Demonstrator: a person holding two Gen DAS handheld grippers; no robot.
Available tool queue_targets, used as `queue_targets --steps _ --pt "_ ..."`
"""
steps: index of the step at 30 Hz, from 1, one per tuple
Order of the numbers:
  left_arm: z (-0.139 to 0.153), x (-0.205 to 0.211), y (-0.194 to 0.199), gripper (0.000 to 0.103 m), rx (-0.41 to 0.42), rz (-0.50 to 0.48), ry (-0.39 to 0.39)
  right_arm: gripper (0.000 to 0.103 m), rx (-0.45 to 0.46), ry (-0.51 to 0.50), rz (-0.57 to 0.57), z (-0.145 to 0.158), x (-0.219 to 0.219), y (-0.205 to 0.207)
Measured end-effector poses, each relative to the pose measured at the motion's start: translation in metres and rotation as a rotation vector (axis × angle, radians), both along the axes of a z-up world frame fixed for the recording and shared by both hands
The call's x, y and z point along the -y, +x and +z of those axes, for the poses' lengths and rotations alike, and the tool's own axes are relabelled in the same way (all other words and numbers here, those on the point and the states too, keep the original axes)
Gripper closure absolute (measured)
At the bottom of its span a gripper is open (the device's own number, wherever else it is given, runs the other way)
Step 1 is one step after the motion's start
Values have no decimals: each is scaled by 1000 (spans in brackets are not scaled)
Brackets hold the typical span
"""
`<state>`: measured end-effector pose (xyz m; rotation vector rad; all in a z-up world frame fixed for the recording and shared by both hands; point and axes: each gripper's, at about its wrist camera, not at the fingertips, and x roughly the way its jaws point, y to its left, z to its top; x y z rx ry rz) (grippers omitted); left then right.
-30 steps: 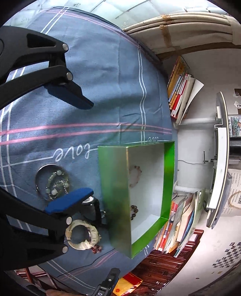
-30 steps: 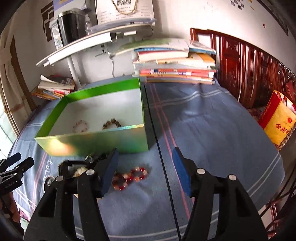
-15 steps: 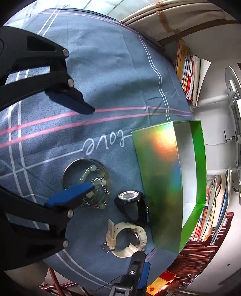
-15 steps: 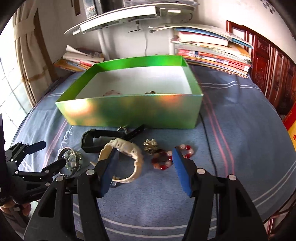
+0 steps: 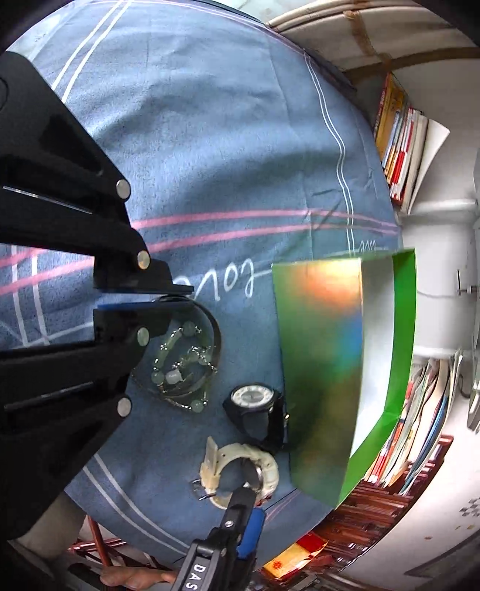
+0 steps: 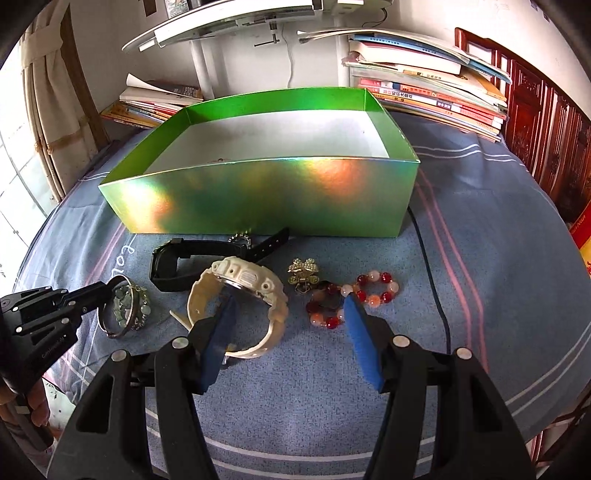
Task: Organize jewelry
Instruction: 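Move the left tool to the silver bangle while the right tool approaches the gold flower charm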
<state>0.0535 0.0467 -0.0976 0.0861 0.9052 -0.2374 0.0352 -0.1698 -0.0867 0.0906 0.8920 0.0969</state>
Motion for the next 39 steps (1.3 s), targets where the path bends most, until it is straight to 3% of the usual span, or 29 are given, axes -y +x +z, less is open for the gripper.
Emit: queue_targets --steps 4,8,15,22,28,37,38,39 --pt "25 -19 -7 99 67 31 -70 43 -9 0 -11 -3 2 2" --pt "40 -27 -11 99 116 46 -78 43 -12 2 -3 -4 0 2" --pt "13 -26 5 98 34 82 -16 43 9 -24 -43 2 10 0" --pt "0 -28 8 98 6 105 6 43 8 -31 -113 3 33 0" --pt "-3 -27 8 85 4 104 20 43 -3 -40 -111 -1 32 1" --pt "-4 -20 7 72 4 86 29 44 3 -49 16 -7 -1 13" --pt "-4 -20 7 71 4 87 30 47 8 -53 9 -7 -1 16" --pt "-4 -20 7 71 3 88 29 57 8 -57 -1 -7 -1 19"
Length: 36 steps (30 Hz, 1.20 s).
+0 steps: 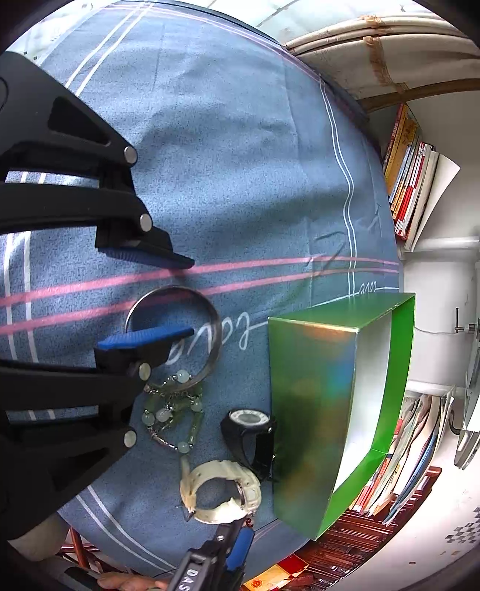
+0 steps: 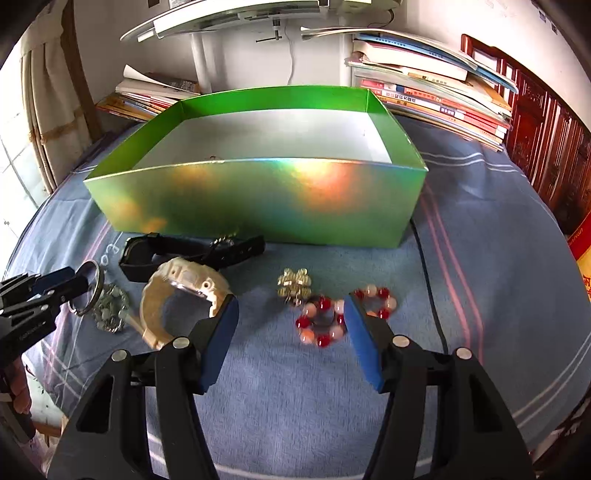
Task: Organize jewelry
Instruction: 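Close the left tool on the silver bangle rim while the right tool grips the gold flower charm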
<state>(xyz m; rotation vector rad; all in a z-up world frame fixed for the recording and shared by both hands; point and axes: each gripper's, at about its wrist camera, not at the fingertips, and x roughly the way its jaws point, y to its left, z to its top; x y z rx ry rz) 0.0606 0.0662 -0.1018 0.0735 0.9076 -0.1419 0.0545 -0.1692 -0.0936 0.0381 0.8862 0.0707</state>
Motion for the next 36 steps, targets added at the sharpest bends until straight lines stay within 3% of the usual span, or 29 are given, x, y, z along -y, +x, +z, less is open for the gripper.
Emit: queue_targets --steps 4,16,26,27,30,36 --pt "0 2 0 60 0 0 3 60 -9 -6 -26 -3 0 14" --pt "-1 4 1 52 1 -3 5 63 -45 2 -12 -7 7 10" --pt "-2 4 1 51 2 -2 8 63 -37 -19 -29 -10 3 19" --pt "-2 5 1 51 3 -3 9 68 -36 -19 -35 -10 4 19" --pt "-2 5 1 58 9 -3 12 80 -37 -22 -49 -10 8 18" --pt "-1 8 -1 75 9 -34 -2 80 -33 -22 -56 -10 14 12"
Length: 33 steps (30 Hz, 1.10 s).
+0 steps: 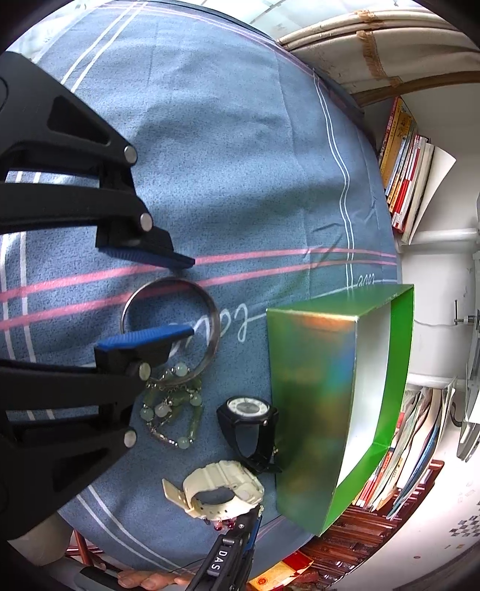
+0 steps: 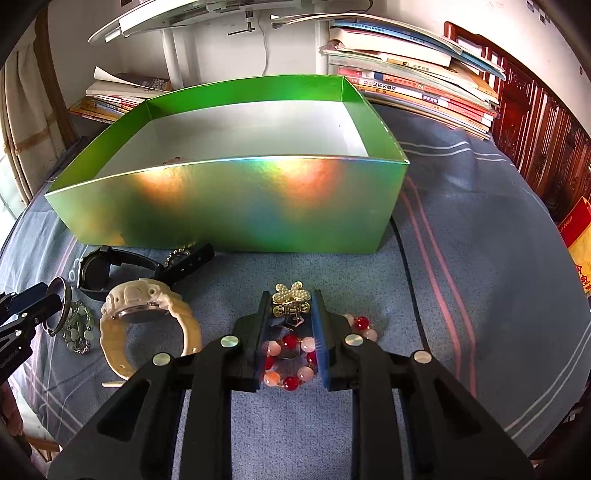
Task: Organize jewelry
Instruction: 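Close the left tool on the silver bangle rim while the right tool grips the gold flower charm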
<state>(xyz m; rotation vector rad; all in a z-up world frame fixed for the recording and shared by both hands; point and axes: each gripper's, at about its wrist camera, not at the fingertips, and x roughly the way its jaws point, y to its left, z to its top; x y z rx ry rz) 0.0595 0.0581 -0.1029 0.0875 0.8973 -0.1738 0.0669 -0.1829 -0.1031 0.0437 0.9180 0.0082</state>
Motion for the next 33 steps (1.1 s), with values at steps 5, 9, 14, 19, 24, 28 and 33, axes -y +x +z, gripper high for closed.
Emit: queue_targets --steps 5,9,14,19,24,28,33 --pt "0 14 -5 77 -8 -64 -14 80 1 -16 -2 0 0 -3" --pt "-1 16 -5 74 -14 -63 -21 79 1 -22 -3 0 -1 -2" --pt "-2 11 3 62 -2 -18 -32 79 7 -24 -4 0 -2 0" --pt "-3 17 3 62 5 8 12 78 7 -17 -4 0 -1 -1" --pt "-3 17 2 60 14 13 12 78 9 -21 -7 0 -2 0" --pt "-3 17 -2 60 19 18 10 77 9 -27 -19 0 -3 0" --pt "-3 21 -6 69 28 16 5 78 16 -19 -30 0 -2 -1"
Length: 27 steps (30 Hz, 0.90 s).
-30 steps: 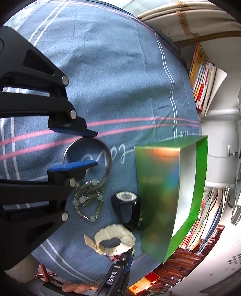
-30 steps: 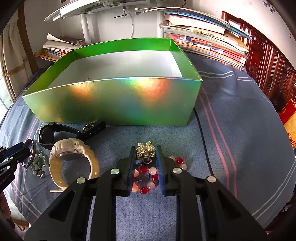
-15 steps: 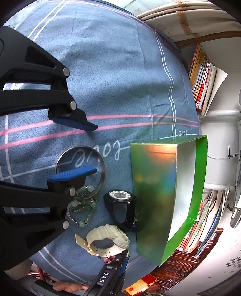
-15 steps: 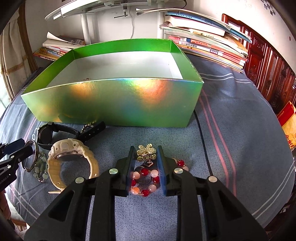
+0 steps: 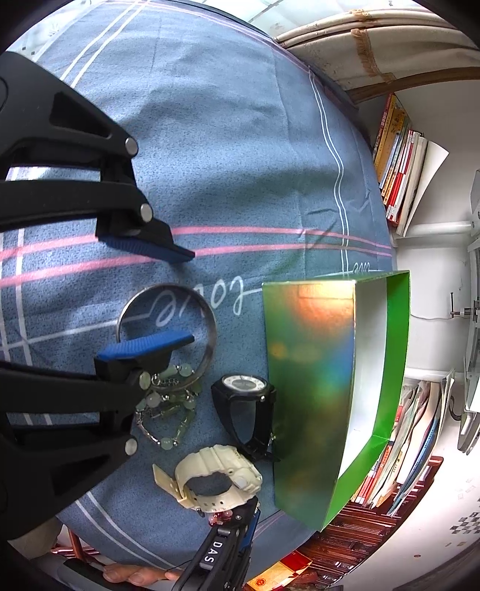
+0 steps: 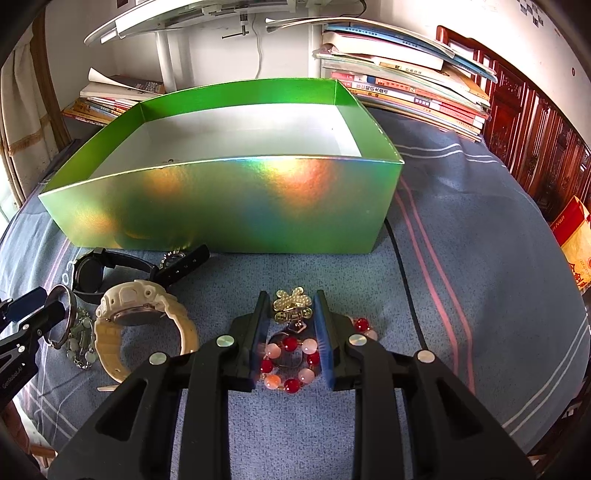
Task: Organize jewelry
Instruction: 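Close the left tool on the silver bangle rim while the right tool grips the gold flower charm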
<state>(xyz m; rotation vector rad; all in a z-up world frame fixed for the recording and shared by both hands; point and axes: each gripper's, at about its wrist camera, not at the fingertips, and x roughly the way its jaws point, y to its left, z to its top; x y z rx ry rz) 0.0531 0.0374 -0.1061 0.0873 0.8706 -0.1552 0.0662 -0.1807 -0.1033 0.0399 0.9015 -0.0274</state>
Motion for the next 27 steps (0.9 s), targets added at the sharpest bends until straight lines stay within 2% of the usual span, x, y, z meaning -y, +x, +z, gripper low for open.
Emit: queue_targets --steps 2,4,11,17,23,25,27 --pt "0 3 -2 79 0 -6 -1 80 0 -4 5 0 -1 -1" --pt "1 6 -4 81 -5 -11 -7 80 -2 -7 9 0 -3 -3" --pt "3 13 -13 81 -37 -46 -36 80 -20 -1 31 2 -6 -12" --pt "2 15 -14 80 -27 -48 -22 75 -15 -6 27 1 -8 -10" --pt "1 16 -14 80 -17 -47 -8 75 -3 -19 28 1 -10 -8" --pt "1 16 -13 80 -17 -46 -9 76 0 -21 30 1 -11 -8" --pt "1 16 -13 80 -17 -47 -9 81 0 -3 37 1 -10 -8"
